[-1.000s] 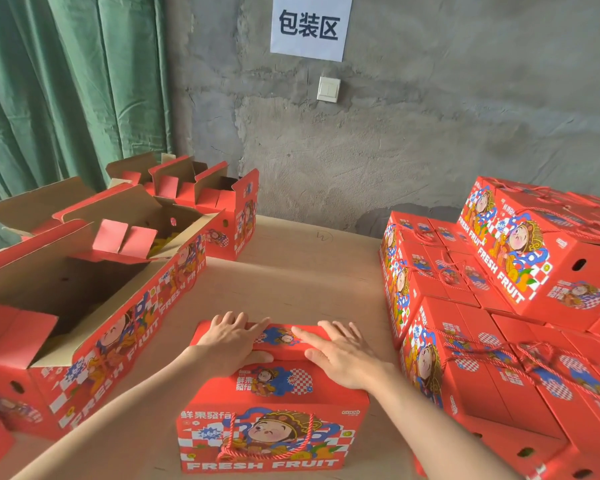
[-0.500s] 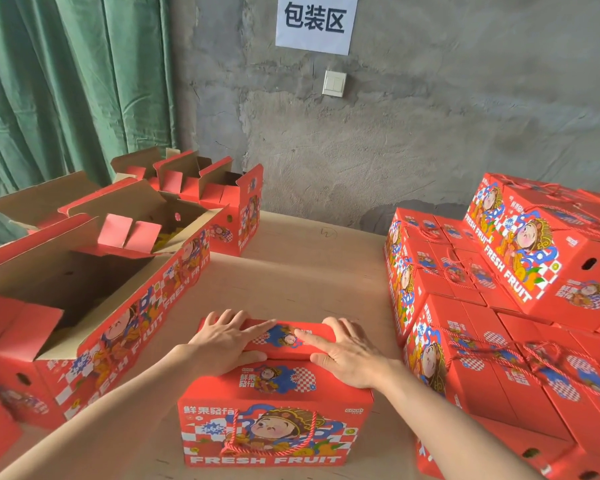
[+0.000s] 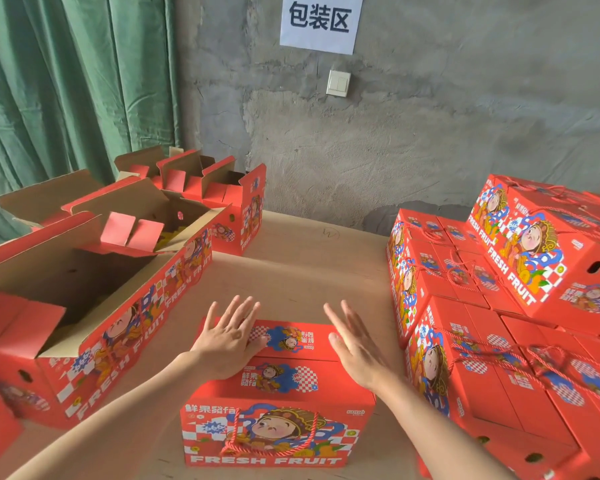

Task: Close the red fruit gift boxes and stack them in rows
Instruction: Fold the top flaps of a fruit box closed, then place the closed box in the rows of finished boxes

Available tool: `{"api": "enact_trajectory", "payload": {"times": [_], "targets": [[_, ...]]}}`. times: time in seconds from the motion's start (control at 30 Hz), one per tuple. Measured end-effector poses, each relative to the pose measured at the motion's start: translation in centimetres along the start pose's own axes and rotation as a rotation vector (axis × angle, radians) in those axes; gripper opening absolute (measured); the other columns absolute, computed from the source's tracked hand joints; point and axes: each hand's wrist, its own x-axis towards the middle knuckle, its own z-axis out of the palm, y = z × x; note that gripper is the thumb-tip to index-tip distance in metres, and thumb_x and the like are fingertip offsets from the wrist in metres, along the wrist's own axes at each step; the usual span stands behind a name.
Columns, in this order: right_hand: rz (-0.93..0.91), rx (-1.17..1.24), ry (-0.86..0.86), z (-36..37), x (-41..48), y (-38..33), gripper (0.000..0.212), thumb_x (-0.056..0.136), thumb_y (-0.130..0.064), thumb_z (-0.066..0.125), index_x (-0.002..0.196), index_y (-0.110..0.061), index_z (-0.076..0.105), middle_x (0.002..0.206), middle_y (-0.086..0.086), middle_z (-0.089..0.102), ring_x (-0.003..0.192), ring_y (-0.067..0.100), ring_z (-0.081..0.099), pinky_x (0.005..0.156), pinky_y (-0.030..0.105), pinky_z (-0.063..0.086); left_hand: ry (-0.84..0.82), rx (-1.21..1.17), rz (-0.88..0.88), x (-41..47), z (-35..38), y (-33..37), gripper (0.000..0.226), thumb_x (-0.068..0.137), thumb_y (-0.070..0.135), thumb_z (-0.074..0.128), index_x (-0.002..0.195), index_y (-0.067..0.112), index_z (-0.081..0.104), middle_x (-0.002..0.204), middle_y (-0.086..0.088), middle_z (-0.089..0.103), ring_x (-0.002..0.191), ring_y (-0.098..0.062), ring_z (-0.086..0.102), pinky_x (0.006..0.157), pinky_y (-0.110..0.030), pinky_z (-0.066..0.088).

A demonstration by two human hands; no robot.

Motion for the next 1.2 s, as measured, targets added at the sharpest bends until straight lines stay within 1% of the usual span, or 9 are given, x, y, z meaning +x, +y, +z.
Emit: {"api": "enact_trajectory", "payload": {"times": [0.1,0.17,0.3,0.47,0.57,0.87,0.97,1.07,1.2], "targets": [[0.245,0.342,0.032,0.3,-0.7,0.5,0.065,0.102,-0.026,0.039,0.151,-0.019,-0.003,0.159,0.006,-0.01,0.146,0.015,-0.007,0.114,0.024,0.001,0.032,-0.14,-0.265,-1.0,0.1,-1.6,0.082,0.09,0.068,0.017,0.15,0.02,-0.01,0.158,-0.003,-0.014,0.145,-0.023,-0.015,0.113,-0.051,-0.01],[0.36,0.598,0.003,0.3,-1.0,0.5,0.067,0.101,-0.026,0.041,0.151,-0.014,-0.001,0.159,0.005,-0.001,0.146,0.014,0.003,0.114,0.025,0.008,-0.032,-0.379,-0.444,-1.7,-0.2,-2.6,0.083,0.09,0.066,0.028,0.15,0.016,0.0,0.155,-0.018,0.015,0.143,-0.033,0.018,0.112,-0.047,0.02],[0.376,0.805,-0.005,0.7,-0.9,0.2,0.064,0.1,-0.02,0.044,0.151,-0.016,0.006,0.159,0.0,0.001,0.145,0.011,0.005,0.114,0.025,0.008,-0.045,-0.632,-0.505,-1.9,-0.3,-2.4,0.064,0.096,0.05,0.038,0.138,0.005,0.022,0.124,-0.025,0.056,0.109,-0.035,0.058,0.083,-0.033,0.043],[0.358,0.852,-0.027,0.2,-1.1,0.9,0.064,0.095,-0.01,0.051,0.15,-0.021,0.019,0.158,-0.002,0.01,0.143,0.01,0.012,0.101,0.018,0.018,-0.048,-0.736,-0.501,-2.0,-0.7,-2.3,0.06,0.094,0.051,0.043,0.134,0.009,0.027,0.121,-0.019,0.057,0.094,-0.029,0.058,0.073,-0.028,0.038],[0.419,0.892,-0.042,-0.5,-0.8,0.9,0.063,0.09,-0.005,0.057,0.145,-0.026,0.034,0.151,0.006,0.031,0.119,0.009,0.048,0.083,0.011,0.04,-0.055,-0.761,-0.508,-2.2,-0.9,-2.4,0.059,0.093,0.052,0.042,0.133,0.011,0.028,0.119,-0.016,0.056,0.082,-0.021,0.052,0.07,-0.029,0.039],[0.483,0.813,0.073,0.1,-0.7,0.1,0.044,0.089,0.0,0.055,0.13,-0.013,0.044,0.104,0.008,0.054,0.093,0.016,0.049,0.075,0.025,0.043,0.015,-0.448,-0.495,-3.5,-1.7,-0.9,0.067,0.095,0.055,0.033,0.138,0.004,0.026,0.134,-0.019,0.049,0.117,-0.034,0.053,0.096,-0.04,0.043],[0.507,0.816,0.11,0.1,-1.2,0.7,0.042,0.087,-0.002,0.059,0.125,-0.014,0.046,0.112,0.01,0.054,0.095,0.018,0.051,0.077,0.03,0.044,0.086,-0.14,-0.325,-5.9,-0.1,0.5,0.072,0.091,0.065,0.017,0.149,0.022,0.012,0.156,-0.009,0.014,0.142,-0.029,0.02,0.113,-0.051,0.017],[0.542,0.831,0.237,0.4,-1.8,0.9,0.042,0.085,-0.002,0.063,0.122,-0.012,0.047,0.102,0.007,0.055,0.082,0.015,0.052,0.063,0.02,0.041,0.154,-0.215,-0.24,-9.2,1.4,2.9,0.104,0.065,0.083,-0.016,0.15,0.028,0.006,0.158,-0.001,-0.015,0.144,-0.019,-0.018,0.112,-0.046,-0.012],[0.6,0.709,0.431,1.2,-3.6,0.9,0.047,0.08,-0.004,0.07,0.122,-0.003,0.048,0.111,0.014,0.059,0.097,0.025,0.057,0.081,0.029,0.044,0.326,-0.765,-0.5,-11.9,2.7,7.0,0.095,0.082,0.067,0.046,0.15,0.012,0.008,0.159,-0.009,-0.003,0.146,-0.024,0.003,0.117,-0.045,0.009]]}}
